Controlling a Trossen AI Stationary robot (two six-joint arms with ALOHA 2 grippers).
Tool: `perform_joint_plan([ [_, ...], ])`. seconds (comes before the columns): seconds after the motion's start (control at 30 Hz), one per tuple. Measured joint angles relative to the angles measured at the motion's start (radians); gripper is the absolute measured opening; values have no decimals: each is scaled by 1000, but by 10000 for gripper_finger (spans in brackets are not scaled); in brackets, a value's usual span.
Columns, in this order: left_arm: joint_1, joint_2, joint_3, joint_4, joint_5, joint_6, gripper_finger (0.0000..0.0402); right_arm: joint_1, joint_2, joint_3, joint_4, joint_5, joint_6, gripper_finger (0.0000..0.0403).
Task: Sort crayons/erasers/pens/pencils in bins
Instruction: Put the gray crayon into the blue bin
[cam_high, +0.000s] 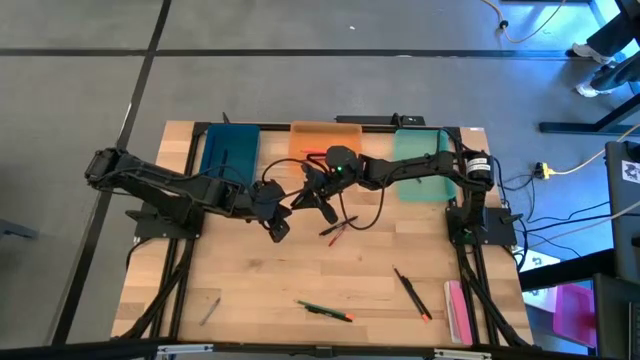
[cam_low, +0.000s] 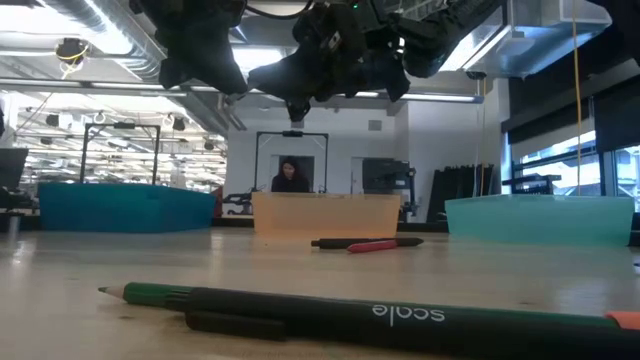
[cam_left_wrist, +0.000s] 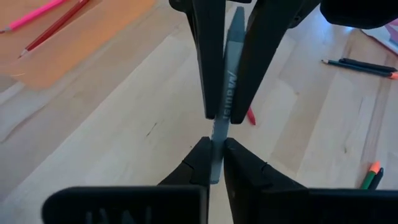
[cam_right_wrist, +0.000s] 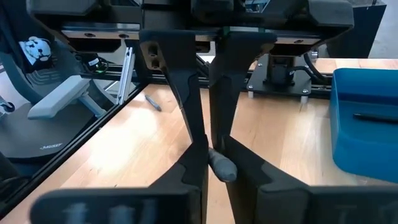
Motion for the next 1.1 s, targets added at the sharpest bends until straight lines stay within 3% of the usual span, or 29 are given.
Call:
perform_joint_plan([
  [0.5, 0, 0, 0, 3, -3, 0, 99, 0, 0, 0, -2, 0, 24, 37],
  [0.87, -8, -49, 0, 1, 53, -8, 97, -59, -49, 0, -85, 1, 50, 38],
  [1.1, -19, -137, 0, -6, 25, 0, 97, -101, -152, 0, -268, 46, 46, 42],
])
